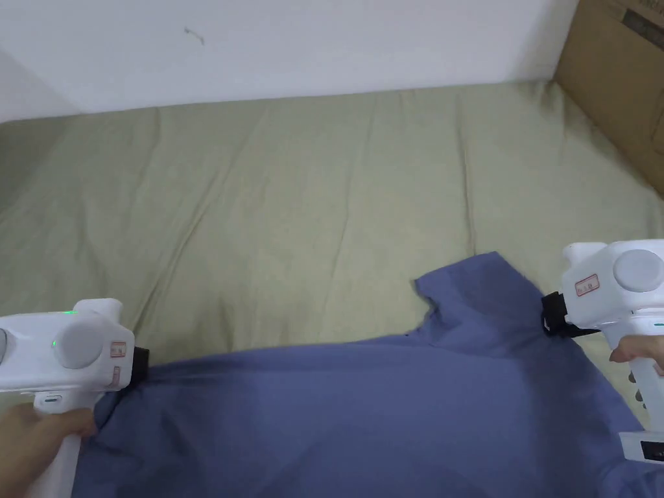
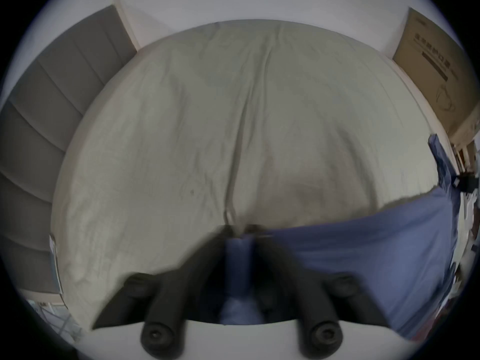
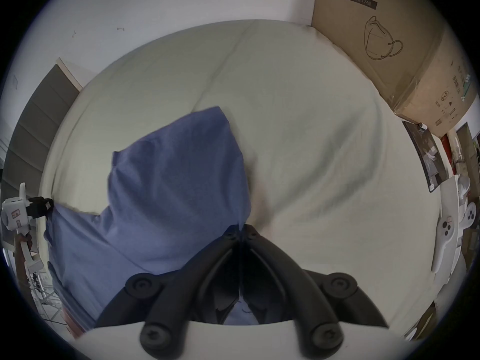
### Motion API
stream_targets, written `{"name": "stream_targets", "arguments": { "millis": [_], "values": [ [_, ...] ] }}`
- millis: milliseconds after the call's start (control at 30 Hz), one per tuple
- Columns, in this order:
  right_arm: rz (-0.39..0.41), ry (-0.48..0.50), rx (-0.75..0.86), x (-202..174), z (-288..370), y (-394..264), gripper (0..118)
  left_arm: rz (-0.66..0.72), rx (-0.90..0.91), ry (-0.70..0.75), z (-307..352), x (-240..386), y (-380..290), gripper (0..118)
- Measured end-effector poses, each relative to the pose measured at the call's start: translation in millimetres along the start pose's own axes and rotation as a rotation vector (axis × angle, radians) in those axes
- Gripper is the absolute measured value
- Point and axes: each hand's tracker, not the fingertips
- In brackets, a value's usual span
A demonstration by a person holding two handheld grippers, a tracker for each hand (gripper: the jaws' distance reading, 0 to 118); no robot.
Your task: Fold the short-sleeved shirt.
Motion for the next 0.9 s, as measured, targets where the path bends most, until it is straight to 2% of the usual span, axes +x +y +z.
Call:
{"name": "stream_targets", "arguments": {
  "millis": [33,133,233,467,633,800,867,900],
  "values": [
    [0.004,0.023,0.01,0,8,-2,0,0.019,-0.019,-0.094,5,-3,-1,2],
    [0.107,-0.037,0.099,-11,44,-14,0,0.002,0.024,-0.059,31,-8,-10,2],
    [0.075,0.054,0.135,-10,84,-29,0,-0.046,0.106,-0.065,77,-10,-21,2],
    [0.093,0.078,0.213,2,175,-103,0,0.047,0.255,-0.11,187,-42,-89,2],
    [0.048,0.103,0.173,20,198,-185,0,0.088,0.218,-0.136,193,-64,-162,2],
    [0.036,0.077,0.021,24,156,-261,0,0.093,0.045,-0.133,152,-53,-231,2],
    [0.028,0.061,0.013,22,139,-279,0,0.057,0.039,-0.123,138,-49,-244,10],
    [0.01,0.048,-0.008,21,134,-287,4,0.044,0.029,-0.094,141,-41,-251,21]
  ]
}}
